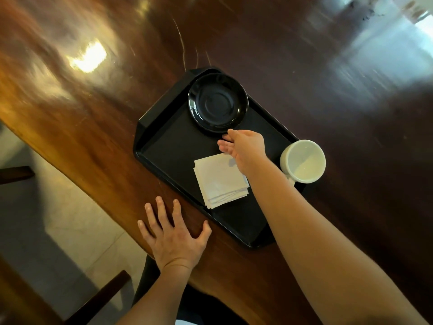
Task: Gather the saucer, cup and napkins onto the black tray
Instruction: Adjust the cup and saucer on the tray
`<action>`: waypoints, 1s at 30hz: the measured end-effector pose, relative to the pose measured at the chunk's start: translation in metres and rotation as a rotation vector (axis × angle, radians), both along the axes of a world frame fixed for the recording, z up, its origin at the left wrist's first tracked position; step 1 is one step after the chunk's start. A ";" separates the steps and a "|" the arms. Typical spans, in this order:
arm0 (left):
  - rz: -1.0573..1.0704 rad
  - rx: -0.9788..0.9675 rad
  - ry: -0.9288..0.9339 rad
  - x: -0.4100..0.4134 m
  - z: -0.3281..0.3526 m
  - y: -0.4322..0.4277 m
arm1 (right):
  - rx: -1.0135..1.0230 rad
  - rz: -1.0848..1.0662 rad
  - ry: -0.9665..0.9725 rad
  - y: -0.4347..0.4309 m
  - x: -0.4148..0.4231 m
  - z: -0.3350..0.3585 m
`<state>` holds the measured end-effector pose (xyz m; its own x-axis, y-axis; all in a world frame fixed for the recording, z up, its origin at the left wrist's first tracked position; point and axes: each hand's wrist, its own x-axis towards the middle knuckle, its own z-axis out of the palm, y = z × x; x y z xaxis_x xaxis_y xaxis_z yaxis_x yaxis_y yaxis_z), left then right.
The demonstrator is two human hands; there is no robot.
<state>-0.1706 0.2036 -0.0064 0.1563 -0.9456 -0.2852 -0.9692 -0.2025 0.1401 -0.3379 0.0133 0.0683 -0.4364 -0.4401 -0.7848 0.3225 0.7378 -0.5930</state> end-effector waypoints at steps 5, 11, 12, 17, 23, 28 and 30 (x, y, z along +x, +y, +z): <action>0.005 0.002 -0.006 -0.002 0.002 0.001 | -0.149 0.438 0.445 0.053 0.006 0.009; 0.003 0.002 -0.016 -0.002 0.002 0.002 | -0.093 1.162 0.773 0.107 0.028 0.003; 0.006 0.000 -0.017 -0.003 0.002 0.002 | -0.072 1.221 0.793 0.113 0.031 -0.001; 0.007 0.002 -0.018 -0.004 0.002 0.002 | -0.104 1.284 0.890 0.121 0.033 -0.016; 0.024 -0.004 -0.001 -0.005 0.004 0.001 | -0.127 1.220 0.920 0.117 0.024 -0.020; 0.017 -0.002 -0.004 -0.004 0.003 0.002 | -0.104 1.144 0.923 0.109 0.011 -0.021; 0.017 0.006 -0.006 -0.004 0.003 0.002 | -0.087 1.126 0.929 0.107 0.007 -0.022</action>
<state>-0.1745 0.2055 -0.0034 0.1741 -0.9412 -0.2895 -0.9665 -0.2197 0.1329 -0.3309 0.1204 0.0464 -0.1601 -0.9142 -0.3723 -0.9040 0.2872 -0.3166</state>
